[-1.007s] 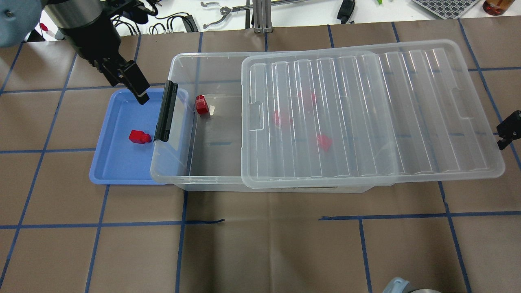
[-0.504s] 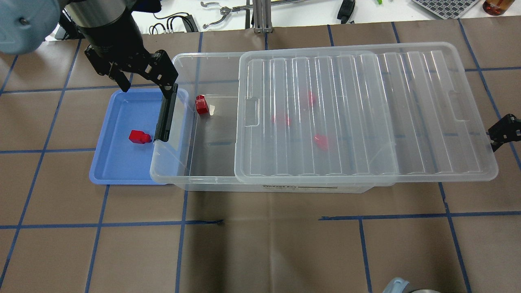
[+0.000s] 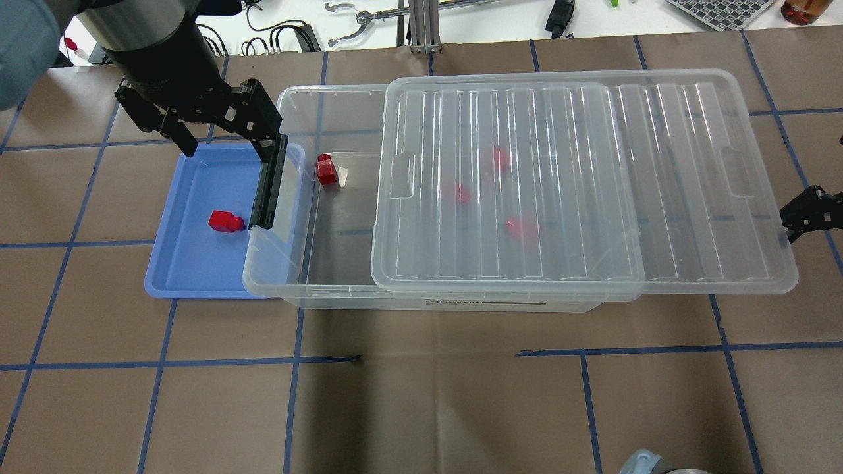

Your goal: Place red block in blue tray from box

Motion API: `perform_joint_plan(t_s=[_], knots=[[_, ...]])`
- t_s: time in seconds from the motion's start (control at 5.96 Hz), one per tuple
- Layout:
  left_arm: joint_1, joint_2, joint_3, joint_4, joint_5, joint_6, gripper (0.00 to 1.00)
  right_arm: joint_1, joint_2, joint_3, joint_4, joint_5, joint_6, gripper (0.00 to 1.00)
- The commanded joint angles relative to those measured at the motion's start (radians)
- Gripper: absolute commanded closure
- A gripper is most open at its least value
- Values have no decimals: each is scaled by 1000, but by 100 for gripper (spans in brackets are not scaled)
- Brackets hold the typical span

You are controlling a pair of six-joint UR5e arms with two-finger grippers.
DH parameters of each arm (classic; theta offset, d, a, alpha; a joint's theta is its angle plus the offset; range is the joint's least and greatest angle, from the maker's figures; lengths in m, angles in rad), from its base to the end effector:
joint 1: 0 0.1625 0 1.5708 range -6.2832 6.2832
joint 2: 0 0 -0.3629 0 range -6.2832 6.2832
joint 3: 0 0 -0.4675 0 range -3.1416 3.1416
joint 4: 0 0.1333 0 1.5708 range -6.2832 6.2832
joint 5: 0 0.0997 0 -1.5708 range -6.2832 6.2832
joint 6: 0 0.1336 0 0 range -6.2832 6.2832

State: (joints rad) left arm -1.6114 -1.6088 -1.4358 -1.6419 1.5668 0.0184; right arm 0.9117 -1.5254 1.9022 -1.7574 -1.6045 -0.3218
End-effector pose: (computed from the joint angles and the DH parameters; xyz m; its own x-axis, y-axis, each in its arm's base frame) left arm -0.1574 -0.5763 0.4394 -0.9982 0.0591 0.0035 0.0590 0.9979 -0.0260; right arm -0.2190 -0.4930 0.2030 -0.9434 0.3303 -0.0284 0.3194 0.9284 0.1898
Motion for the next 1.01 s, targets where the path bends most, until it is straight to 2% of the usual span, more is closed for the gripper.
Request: perform_joint_plan(t_s=[0.0,0.84], knots=[[-4,27,-15,43,6,-38,1,21,-5,1,1,18,30,0],[-4,23,-12,50,-5,-38,1,91,-18,15,1,35,92,0]])
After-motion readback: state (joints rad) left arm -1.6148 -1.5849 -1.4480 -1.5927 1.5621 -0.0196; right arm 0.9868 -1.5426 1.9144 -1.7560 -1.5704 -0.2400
